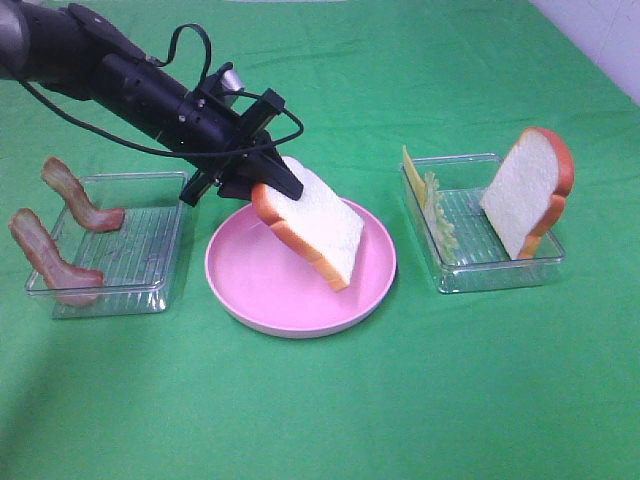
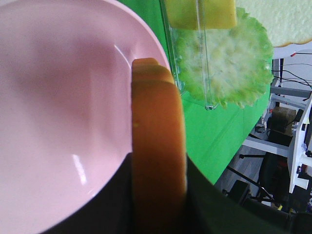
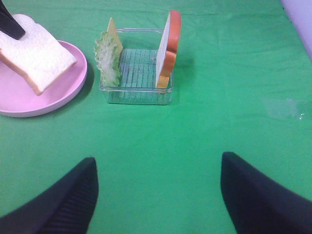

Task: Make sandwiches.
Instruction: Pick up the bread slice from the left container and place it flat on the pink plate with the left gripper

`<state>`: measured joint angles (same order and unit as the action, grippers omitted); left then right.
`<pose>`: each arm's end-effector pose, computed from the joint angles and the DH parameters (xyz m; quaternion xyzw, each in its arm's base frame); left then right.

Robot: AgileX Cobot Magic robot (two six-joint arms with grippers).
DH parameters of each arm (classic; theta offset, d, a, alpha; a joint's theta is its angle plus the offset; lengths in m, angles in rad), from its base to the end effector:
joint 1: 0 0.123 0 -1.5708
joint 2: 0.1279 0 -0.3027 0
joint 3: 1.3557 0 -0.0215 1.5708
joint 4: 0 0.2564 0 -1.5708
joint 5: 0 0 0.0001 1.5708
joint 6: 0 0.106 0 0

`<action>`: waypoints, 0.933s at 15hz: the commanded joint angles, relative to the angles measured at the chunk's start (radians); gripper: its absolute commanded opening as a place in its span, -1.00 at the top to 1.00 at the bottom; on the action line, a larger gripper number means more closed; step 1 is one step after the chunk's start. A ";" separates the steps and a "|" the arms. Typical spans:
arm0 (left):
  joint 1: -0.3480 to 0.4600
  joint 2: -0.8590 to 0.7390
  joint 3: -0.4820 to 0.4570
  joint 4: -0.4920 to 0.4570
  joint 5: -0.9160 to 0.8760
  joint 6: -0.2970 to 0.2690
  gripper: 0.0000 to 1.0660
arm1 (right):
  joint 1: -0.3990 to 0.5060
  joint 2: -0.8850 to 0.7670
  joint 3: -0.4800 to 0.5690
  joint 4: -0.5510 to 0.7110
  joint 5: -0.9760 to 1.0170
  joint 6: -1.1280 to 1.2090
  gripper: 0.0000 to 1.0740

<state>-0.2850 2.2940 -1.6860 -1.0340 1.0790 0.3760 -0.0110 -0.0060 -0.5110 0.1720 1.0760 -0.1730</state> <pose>0.4383 -0.2121 0.1473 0.0553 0.9000 -0.4324 0.0071 -0.0079 0.0161 0.2760 -0.0734 0.8465 0.0376 0.5260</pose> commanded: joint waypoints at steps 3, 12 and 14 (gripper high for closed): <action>-0.031 0.012 0.003 -0.024 -0.050 -0.011 1.00 | -0.005 -0.011 0.004 -0.002 -0.011 -0.010 -0.27; -0.053 0.031 0.003 -0.021 -0.076 -0.061 1.00 | -0.005 -0.011 0.004 -0.001 -0.011 -0.010 -0.27; -0.075 0.031 0.003 -0.020 -0.110 -0.037 1.00 | -0.005 -0.011 0.004 -0.002 -0.011 -0.010 -0.27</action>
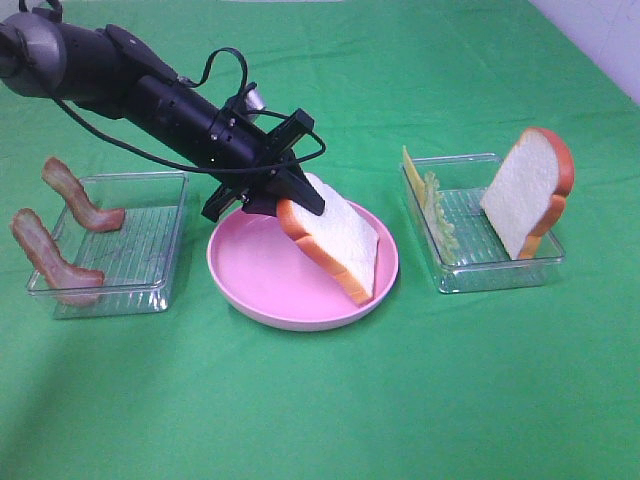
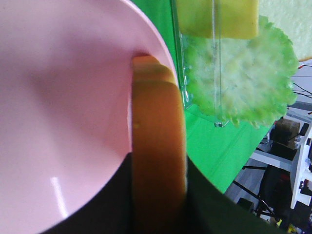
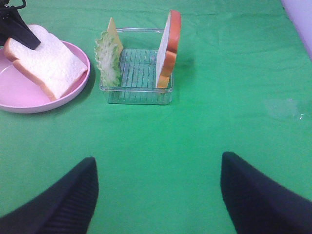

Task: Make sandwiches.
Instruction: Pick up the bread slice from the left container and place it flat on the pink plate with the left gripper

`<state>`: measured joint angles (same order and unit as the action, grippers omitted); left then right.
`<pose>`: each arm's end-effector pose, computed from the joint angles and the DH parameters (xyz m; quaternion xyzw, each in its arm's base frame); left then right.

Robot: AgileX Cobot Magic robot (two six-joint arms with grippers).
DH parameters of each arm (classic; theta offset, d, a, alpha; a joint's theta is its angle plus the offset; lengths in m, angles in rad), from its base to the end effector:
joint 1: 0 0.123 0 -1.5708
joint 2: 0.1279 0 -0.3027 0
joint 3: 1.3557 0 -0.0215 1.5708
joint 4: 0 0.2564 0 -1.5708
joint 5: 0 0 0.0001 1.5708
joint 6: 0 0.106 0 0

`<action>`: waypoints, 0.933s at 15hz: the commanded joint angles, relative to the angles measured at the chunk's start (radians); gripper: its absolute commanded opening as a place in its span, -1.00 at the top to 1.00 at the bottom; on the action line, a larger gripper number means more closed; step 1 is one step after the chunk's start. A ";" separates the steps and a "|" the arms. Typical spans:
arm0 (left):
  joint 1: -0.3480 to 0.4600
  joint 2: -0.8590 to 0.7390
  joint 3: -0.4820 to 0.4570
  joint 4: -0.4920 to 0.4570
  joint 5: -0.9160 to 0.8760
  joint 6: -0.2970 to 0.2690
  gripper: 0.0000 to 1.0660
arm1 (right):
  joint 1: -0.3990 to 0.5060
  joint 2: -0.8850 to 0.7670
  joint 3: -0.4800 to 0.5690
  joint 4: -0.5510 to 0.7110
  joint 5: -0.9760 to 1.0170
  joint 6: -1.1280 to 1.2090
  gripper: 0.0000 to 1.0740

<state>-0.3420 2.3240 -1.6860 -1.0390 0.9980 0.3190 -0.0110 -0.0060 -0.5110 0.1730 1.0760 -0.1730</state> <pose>0.4344 -0.2362 0.1312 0.0315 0.9069 -0.4202 0.0047 -0.0079 0.0162 0.2760 -0.0735 0.8464 0.0381 0.5260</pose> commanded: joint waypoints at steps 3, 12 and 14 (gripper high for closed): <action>-0.025 0.001 0.003 -0.015 -0.035 0.027 1.00 | -0.005 -0.011 0.004 -0.002 -0.011 -0.010 -0.27; -0.025 -0.060 0.001 0.215 -0.039 0.019 -0.36 | -0.005 -0.011 0.004 -0.003 -0.011 -0.010 -0.27; -0.025 -0.110 0.001 0.290 -0.046 0.010 -0.41 | -0.005 -0.011 0.004 -0.002 -0.011 -0.010 -0.27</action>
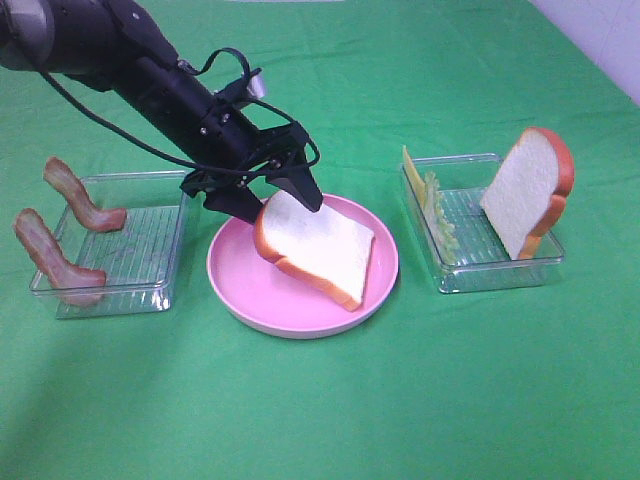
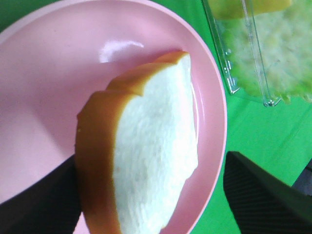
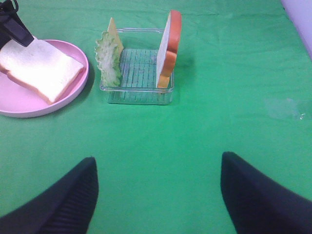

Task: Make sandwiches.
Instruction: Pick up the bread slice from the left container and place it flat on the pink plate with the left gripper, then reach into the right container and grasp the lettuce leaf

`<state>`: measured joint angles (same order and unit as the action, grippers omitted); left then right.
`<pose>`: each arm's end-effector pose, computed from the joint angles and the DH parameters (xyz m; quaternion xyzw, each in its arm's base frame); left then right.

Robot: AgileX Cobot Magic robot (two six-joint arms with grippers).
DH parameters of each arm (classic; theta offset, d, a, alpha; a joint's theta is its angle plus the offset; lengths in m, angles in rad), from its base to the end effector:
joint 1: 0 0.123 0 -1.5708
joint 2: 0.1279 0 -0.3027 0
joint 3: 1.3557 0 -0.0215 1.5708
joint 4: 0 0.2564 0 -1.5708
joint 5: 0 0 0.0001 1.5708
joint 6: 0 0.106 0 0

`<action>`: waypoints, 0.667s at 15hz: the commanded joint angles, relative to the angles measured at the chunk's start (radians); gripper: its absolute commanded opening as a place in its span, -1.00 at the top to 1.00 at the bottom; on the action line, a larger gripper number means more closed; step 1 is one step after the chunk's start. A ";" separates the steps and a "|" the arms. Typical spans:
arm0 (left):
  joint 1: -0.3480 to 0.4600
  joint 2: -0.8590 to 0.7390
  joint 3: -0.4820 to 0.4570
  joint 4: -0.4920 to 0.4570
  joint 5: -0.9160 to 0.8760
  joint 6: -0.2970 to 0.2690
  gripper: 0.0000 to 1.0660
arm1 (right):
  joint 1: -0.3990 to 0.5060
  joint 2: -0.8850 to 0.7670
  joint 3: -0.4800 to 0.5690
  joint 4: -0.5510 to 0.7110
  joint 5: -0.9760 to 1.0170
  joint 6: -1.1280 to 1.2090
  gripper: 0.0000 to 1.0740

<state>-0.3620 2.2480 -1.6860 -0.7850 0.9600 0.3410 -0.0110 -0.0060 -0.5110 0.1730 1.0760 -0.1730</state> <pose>0.4290 -0.2281 0.1523 0.1319 0.9335 -0.3282 0.0593 -0.0079 0.0162 0.2760 -0.0735 0.8464 0.0381 0.5260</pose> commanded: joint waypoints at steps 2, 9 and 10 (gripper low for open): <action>-0.005 -0.072 0.001 0.125 -0.005 -0.072 -0.41 | -0.005 -0.011 0.004 -0.002 -0.011 -0.010 -0.27; -0.002 -0.363 0.001 0.482 0.127 -0.271 -0.41 | -0.005 -0.011 0.004 -0.002 -0.011 -0.010 -0.27; -0.002 -0.390 0.001 0.488 0.147 -0.274 -0.41 | -0.005 -0.011 0.004 -0.002 -0.011 -0.010 -0.27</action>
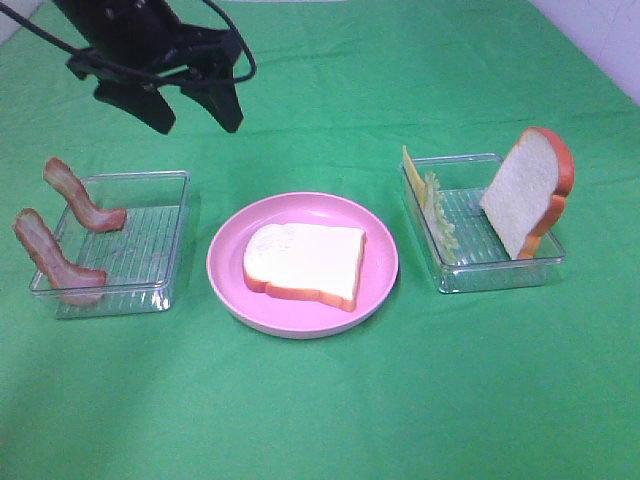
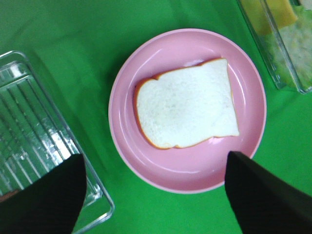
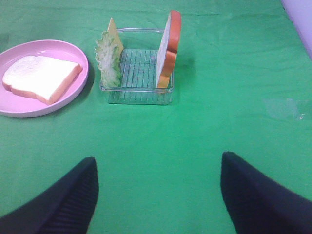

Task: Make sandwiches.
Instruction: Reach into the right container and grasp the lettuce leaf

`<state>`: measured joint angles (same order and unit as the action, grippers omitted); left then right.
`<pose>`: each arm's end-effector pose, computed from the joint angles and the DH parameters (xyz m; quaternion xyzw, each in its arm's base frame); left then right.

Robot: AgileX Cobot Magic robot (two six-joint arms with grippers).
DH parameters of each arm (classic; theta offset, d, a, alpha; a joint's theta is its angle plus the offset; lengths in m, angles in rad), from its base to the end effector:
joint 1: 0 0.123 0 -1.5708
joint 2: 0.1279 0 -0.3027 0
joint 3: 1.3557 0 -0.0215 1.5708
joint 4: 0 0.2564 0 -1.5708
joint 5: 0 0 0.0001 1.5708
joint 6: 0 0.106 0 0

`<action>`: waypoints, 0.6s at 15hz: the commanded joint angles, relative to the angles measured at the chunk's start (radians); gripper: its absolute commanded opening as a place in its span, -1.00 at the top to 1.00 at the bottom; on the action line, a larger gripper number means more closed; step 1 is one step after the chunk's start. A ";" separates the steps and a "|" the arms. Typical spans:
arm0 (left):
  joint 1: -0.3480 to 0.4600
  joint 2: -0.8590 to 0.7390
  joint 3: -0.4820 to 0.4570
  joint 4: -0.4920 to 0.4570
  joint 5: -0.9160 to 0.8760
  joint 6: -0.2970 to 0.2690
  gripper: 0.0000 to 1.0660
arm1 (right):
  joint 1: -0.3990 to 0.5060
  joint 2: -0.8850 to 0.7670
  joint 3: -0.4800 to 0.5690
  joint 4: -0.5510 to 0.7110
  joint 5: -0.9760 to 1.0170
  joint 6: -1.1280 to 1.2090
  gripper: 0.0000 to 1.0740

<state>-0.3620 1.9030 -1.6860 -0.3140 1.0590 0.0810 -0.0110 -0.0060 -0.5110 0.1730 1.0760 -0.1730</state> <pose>0.3934 -0.1795 0.2884 0.1649 0.9569 -0.1732 0.1649 -0.0079 0.0162 0.2760 -0.0735 0.8464 0.0381 0.5260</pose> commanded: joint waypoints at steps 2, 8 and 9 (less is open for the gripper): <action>-0.006 -0.192 0.003 0.026 0.190 -0.047 -0.41 | -0.005 -0.011 0.004 -0.002 -0.011 -0.010 -0.27; -0.006 -0.510 0.165 0.086 0.228 -0.110 -0.41 | -0.005 -0.011 0.004 -0.002 -0.011 -0.010 -0.27; -0.006 -0.584 0.242 0.109 0.228 -0.121 -0.41 | -0.005 -0.011 0.004 -0.002 -0.011 -0.010 -0.27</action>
<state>-0.3620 1.3320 -1.4570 -0.2160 1.2090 -0.0290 -0.0110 -0.0060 -0.5110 0.1740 1.0760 -0.1730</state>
